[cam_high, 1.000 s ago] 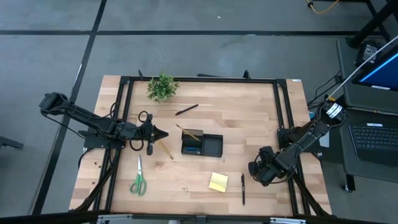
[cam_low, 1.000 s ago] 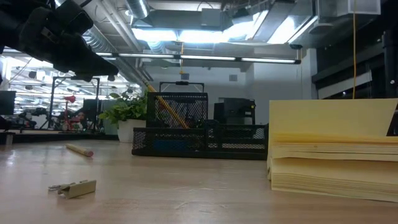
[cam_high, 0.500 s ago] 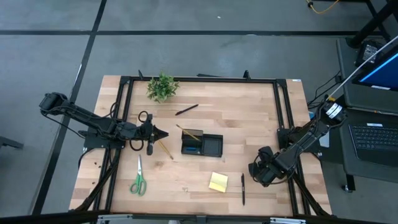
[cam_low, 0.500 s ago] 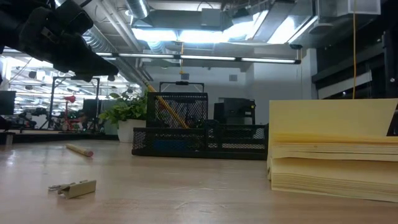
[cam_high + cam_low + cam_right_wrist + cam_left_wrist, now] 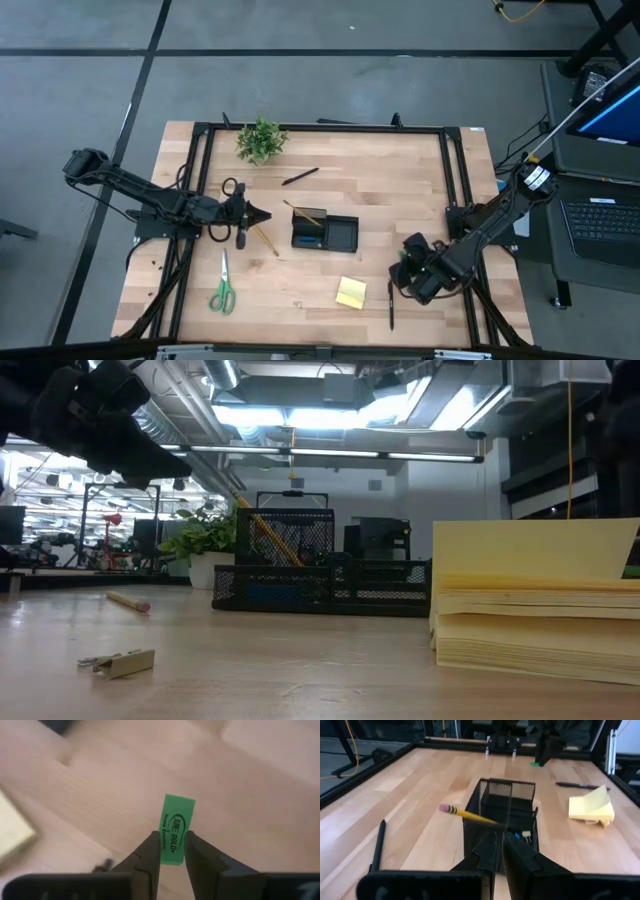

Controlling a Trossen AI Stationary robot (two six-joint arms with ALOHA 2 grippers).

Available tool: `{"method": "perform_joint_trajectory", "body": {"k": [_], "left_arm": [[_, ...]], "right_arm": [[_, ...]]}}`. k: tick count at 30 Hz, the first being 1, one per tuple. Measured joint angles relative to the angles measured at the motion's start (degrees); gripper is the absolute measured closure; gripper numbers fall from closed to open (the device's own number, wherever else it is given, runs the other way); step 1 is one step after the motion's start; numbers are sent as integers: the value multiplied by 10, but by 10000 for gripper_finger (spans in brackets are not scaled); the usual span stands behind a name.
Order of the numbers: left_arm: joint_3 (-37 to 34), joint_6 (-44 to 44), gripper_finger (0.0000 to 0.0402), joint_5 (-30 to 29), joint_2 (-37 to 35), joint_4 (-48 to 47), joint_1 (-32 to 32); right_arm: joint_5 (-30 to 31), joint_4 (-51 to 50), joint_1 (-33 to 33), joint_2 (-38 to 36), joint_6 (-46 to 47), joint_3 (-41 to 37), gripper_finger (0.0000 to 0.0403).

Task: Pick and place office supplies into organizer
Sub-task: Put the green eraser into the black desk organizer

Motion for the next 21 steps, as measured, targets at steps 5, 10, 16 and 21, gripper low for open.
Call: {"method": "perform_joint_trajectory", "body": {"k": [5, 10, 16, 21], "left_arm": [[0, -1, 375, 0, 0, 40, 0], [0, -26, 374, -1, 0, 79, 0], [0, -29, 374, 5, 0, 150, 1], [0, -67, 369, 14, 9, 171, 0]], "right_arm": [[58, 0, -10, 0, -83, 31, 319], [106, 1, -22, -1, -166, 64, 318], [138, 3, -50, -1, -267, 97, 318], [140, 13, -80, -1, -349, 114, 318]]}}
